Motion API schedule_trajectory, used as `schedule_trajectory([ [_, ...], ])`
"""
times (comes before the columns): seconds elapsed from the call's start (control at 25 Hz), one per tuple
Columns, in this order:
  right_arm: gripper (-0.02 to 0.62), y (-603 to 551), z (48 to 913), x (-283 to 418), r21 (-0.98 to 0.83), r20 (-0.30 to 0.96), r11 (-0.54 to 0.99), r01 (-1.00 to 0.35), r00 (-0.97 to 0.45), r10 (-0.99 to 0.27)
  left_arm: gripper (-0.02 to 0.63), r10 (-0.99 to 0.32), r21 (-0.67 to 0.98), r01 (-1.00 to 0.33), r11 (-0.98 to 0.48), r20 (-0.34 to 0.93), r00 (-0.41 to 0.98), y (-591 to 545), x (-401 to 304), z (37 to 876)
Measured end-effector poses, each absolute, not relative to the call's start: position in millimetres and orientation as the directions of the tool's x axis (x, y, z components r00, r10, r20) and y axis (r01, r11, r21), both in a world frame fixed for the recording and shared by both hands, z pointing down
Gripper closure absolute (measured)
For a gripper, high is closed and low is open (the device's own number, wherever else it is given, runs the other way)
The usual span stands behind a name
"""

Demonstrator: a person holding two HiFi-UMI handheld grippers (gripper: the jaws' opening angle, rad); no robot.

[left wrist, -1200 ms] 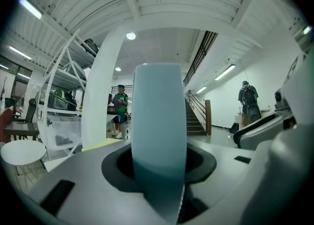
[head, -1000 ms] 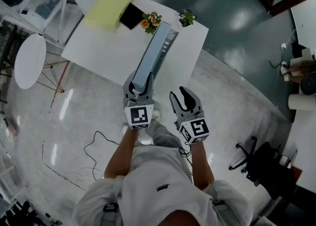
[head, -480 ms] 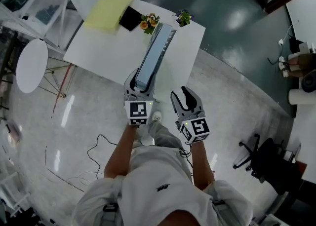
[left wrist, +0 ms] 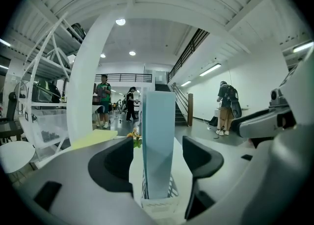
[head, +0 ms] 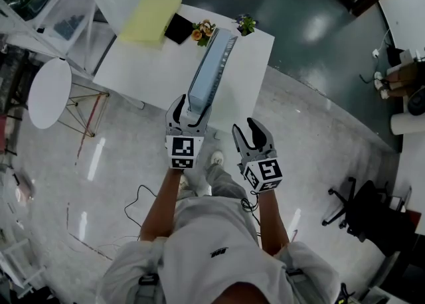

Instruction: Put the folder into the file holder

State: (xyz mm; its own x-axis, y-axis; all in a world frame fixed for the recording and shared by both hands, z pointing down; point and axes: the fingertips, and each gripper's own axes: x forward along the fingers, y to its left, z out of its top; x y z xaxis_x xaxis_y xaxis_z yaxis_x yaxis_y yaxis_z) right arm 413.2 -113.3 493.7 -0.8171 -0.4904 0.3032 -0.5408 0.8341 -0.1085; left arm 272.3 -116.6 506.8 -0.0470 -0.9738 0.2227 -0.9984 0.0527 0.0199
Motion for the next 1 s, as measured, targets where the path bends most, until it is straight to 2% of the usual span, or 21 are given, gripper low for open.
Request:
schedule_trajectory([
  [0.68,0.43,-31.4,473.7,411.5,0.029,0.282,0.742,-0.67,-0.706,-0.649,0.308,-0.966,-0.054,-0.983,-0.177,0.202,0.162,1.7,292.6,468.2],
  [1.0,0.431,3.1,462.9,408.6,0.038,0.265,0.715,-0.698,-0.683,-0.681,0.314,-0.959,-0.044,-0.977,-0.21,0.205,0.197,37.5,292.9,465.4],
])
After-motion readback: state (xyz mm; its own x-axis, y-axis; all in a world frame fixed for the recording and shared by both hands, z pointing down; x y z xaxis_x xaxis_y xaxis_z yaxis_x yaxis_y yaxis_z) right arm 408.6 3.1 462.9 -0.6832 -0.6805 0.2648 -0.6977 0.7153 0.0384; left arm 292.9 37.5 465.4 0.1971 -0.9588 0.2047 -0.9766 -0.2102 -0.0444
